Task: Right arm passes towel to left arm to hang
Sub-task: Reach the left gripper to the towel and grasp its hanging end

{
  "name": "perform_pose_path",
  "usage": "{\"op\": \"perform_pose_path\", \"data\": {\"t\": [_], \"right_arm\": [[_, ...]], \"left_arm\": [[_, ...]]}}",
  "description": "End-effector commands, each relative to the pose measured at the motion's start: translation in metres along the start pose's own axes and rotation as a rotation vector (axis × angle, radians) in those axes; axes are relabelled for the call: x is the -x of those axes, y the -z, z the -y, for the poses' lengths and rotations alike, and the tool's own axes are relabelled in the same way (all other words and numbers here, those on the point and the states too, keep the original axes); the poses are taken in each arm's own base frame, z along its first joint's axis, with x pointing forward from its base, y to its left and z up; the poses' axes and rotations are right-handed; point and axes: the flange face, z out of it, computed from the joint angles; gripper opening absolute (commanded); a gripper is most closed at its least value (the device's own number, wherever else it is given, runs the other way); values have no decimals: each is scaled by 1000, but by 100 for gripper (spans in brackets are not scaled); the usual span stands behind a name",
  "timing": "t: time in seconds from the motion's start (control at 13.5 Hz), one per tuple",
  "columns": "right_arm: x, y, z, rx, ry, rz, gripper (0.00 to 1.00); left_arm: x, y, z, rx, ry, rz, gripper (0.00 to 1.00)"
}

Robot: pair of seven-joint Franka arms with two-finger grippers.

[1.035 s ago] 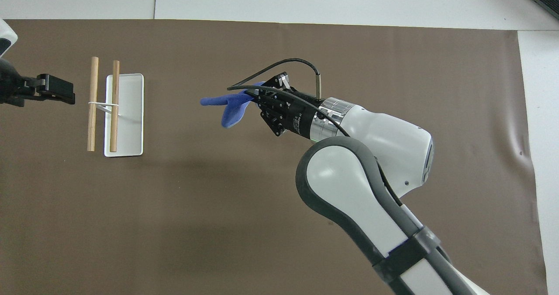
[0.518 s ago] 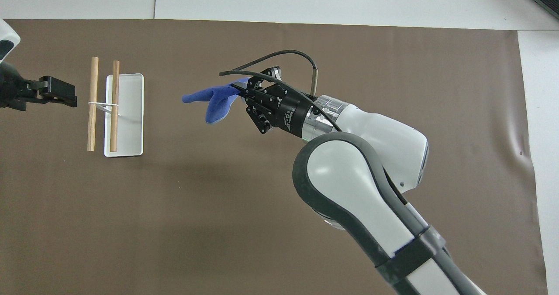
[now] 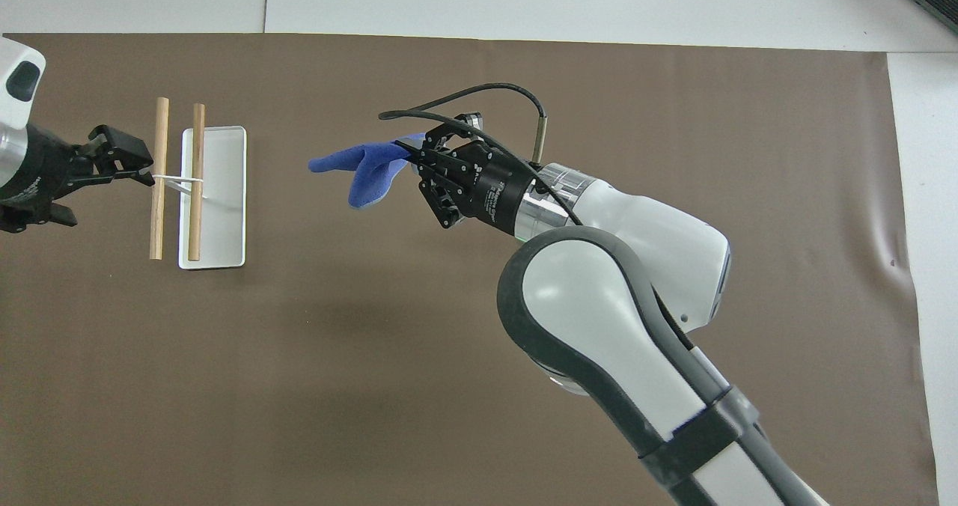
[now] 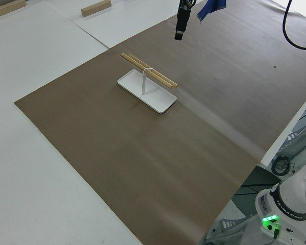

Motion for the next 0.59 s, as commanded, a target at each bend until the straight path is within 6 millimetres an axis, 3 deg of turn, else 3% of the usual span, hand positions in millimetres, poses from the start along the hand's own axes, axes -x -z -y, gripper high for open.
{"op": "perform_pose_path", "data": {"t": [0.0,0.22,0.52], "right_arm": [[13,-14,-2,-37,-79,3,0],[13,-30,-6,-42,-87,-7,0],[18,-34,-8,-49,-94,-5,0]], "left_arm": [[14,1,-12,74,249,-48,100],[31,-8,-33,135,463,-65,100],[54,-13,-56,226,576,-21,100]]}}
